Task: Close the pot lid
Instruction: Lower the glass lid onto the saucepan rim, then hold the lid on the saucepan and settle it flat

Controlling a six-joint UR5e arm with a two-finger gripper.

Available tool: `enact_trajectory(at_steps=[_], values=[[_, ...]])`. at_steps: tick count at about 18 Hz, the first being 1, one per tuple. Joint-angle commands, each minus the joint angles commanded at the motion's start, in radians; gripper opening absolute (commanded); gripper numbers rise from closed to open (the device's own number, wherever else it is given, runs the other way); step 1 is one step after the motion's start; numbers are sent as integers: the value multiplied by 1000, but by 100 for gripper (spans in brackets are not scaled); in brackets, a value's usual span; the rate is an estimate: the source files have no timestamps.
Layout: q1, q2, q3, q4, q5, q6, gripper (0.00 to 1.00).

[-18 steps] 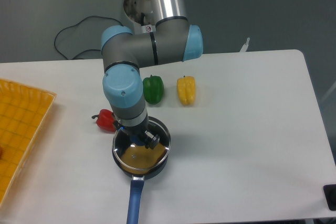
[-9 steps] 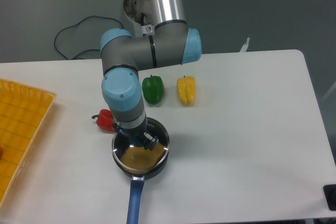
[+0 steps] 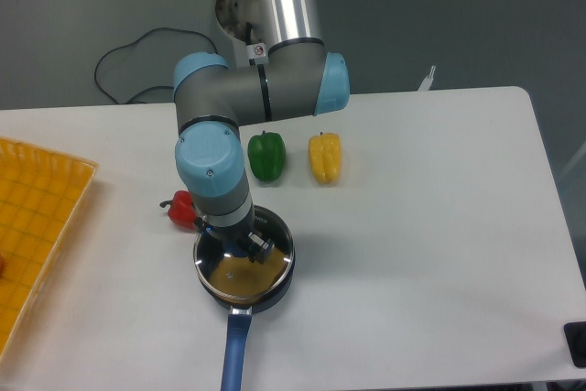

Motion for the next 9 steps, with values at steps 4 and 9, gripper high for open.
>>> enact_trajectory(at_steps=[4, 9], values=[[0, -3, 3, 0, 2, 2, 56], [0, -11, 3, 0, 3, 0, 67]])
